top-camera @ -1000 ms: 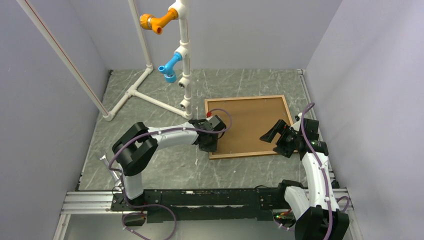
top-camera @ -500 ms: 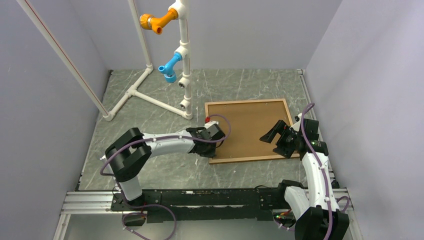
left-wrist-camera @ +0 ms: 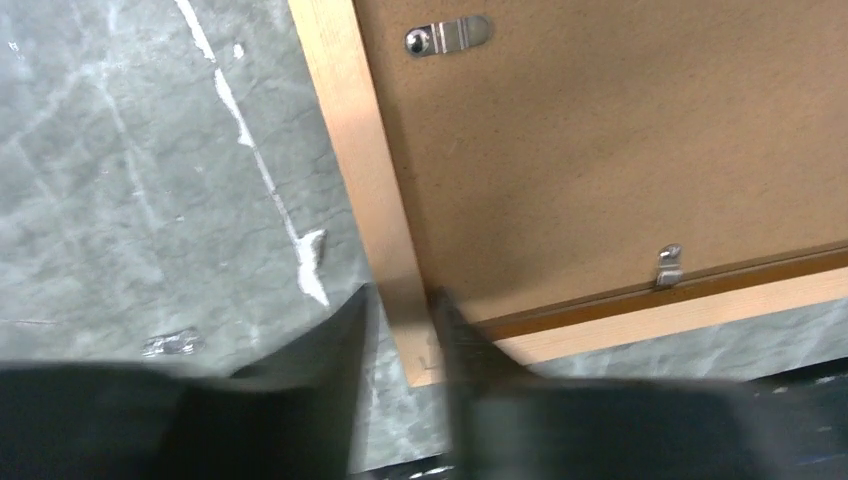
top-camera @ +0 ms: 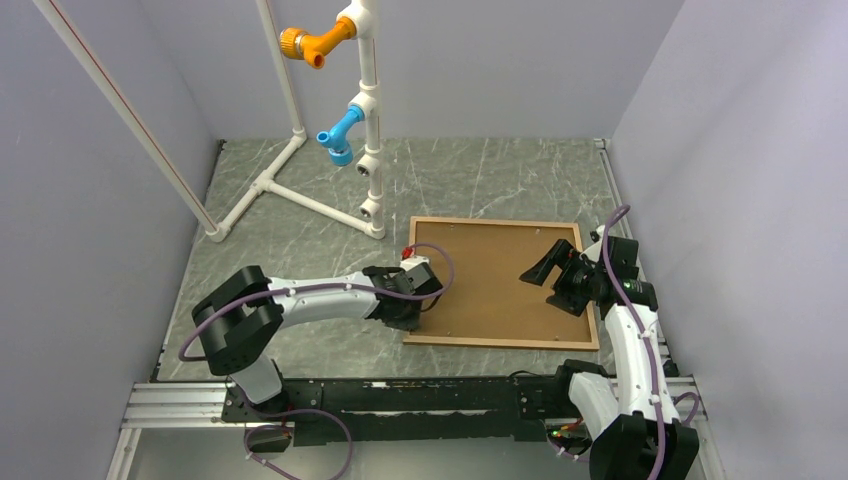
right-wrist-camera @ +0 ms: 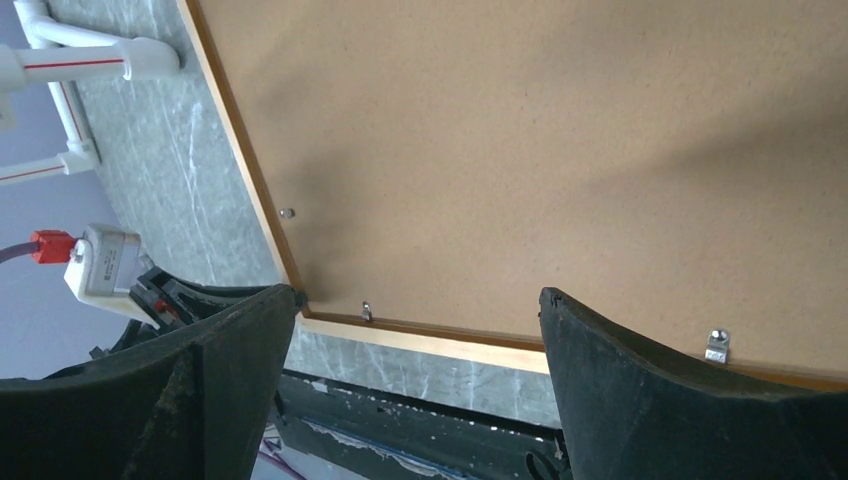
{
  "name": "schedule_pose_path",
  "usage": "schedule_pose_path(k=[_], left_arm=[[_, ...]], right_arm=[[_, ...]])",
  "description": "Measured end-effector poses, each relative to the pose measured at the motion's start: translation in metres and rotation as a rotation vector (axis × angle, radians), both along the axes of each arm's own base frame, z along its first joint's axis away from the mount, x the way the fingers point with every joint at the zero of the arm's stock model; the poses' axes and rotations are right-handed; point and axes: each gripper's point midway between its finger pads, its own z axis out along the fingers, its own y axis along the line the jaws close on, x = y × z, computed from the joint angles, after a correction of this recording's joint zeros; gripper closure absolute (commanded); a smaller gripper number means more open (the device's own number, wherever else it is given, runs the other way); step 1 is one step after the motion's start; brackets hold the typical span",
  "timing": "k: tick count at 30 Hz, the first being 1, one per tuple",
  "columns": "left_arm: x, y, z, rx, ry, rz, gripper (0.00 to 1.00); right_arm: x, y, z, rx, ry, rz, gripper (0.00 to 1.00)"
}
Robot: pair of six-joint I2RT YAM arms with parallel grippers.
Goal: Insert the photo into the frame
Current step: Adjust the photo frame at the center of the board, then install the photo frame at the center of the board.
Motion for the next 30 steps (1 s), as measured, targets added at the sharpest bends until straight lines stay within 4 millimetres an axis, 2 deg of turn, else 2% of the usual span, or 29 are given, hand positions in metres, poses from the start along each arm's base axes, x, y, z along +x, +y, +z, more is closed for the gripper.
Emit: schedule_pose_path(k=[1, 3, 6, 11, 17, 25, 30], left_arm=[[-0.001, 0.002, 0.0, 0.007, 0.002, 0.0, 0.35], [-0.004, 0.009, 0.0, 0.036, 0.008, -0.009, 0.19], [-0.007, 0.015, 0.006, 0.049, 0.008, -0.013, 0.12], [-0.003, 0.011, 0.024, -0.002, -0.017, -0.012, 0.15], [0.015, 0.004, 0.035, -0.057, -0.02, 0.029, 0.23], [0.043, 0.0, 0.021, -0.037, 0.002, 0.087, 0.28], [0.054, -0.008, 0.011, -0.015, 0.01, 0.093, 0.32]], right_arm=[[0.001, 0.0, 0.001, 0.0, -0.002, 0.0, 0.06], [0.001, 0.0, 0.002, -0.002, -0.005, 0.0, 0.06], [0.002, -0.001, 0.002, -0.004, -0.005, 0.0, 0.06], [0.003, -0.001, 0.004, -0.008, -0.009, 0.003, 0.06], [0.003, -0.001, 0.004, -0.008, -0.009, 0.004, 0.06], [0.003, -0.001, 0.003, -0.008, -0.007, 0.004, 0.06], [0.003, -0.001, 0.003, -0.007, -0.007, 0.004, 0.06]])
